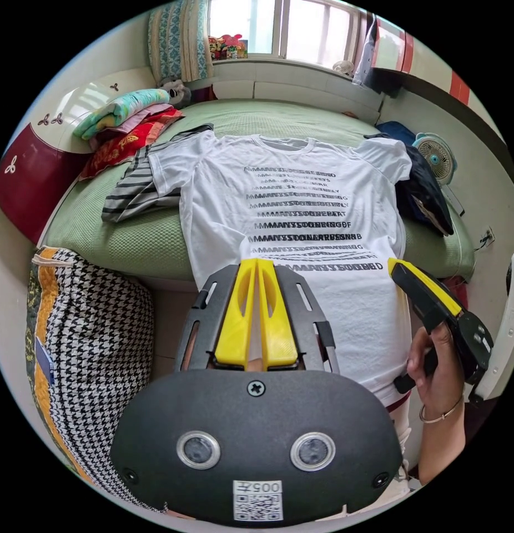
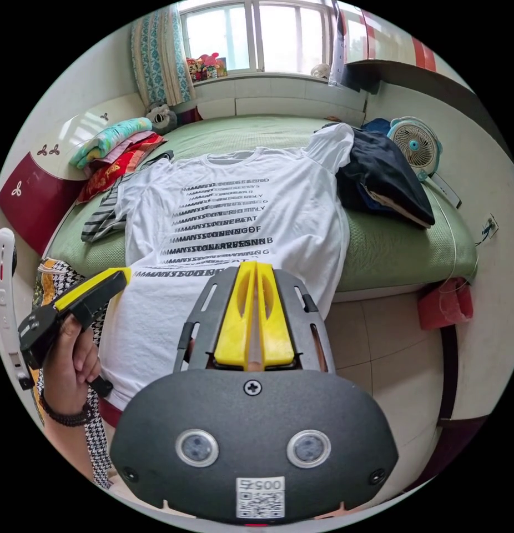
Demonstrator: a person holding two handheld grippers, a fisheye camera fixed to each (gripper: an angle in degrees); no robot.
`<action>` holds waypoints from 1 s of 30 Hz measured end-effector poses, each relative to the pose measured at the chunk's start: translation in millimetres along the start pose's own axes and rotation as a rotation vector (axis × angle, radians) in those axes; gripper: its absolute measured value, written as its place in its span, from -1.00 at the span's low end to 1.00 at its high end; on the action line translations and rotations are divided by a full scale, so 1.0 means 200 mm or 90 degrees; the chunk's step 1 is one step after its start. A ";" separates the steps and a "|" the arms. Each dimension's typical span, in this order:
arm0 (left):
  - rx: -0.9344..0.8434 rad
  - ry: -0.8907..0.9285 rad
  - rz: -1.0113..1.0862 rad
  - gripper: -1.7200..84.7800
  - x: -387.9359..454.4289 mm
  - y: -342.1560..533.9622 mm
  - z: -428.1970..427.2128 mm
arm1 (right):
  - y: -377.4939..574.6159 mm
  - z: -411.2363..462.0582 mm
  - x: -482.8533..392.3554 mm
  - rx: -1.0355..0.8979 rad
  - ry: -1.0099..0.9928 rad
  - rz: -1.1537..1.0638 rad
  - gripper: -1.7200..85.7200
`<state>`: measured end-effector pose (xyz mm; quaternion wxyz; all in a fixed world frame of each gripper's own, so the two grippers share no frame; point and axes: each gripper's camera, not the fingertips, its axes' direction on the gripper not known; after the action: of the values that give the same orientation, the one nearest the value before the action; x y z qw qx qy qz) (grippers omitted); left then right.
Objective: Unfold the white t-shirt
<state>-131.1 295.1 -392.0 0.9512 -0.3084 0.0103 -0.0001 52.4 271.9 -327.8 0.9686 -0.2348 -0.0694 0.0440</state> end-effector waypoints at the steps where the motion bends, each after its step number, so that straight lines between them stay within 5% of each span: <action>1: 0.000 -0.002 0.001 -0.97 0.01 0.00 0.00 | 0.01 0.00 -0.01 0.001 0.002 -0.001 -0.98; 30: 0.012 -0.076 0.024 -0.97 0.29 0.15 -0.04 | 0.09 -0.03 -0.04 0.010 -0.011 0.010 -0.98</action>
<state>-73.7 314.9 -416.9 0.9528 -0.2989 -0.0405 0.0359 45.0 284.8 -342.1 0.9693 -0.2275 -0.0757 0.0539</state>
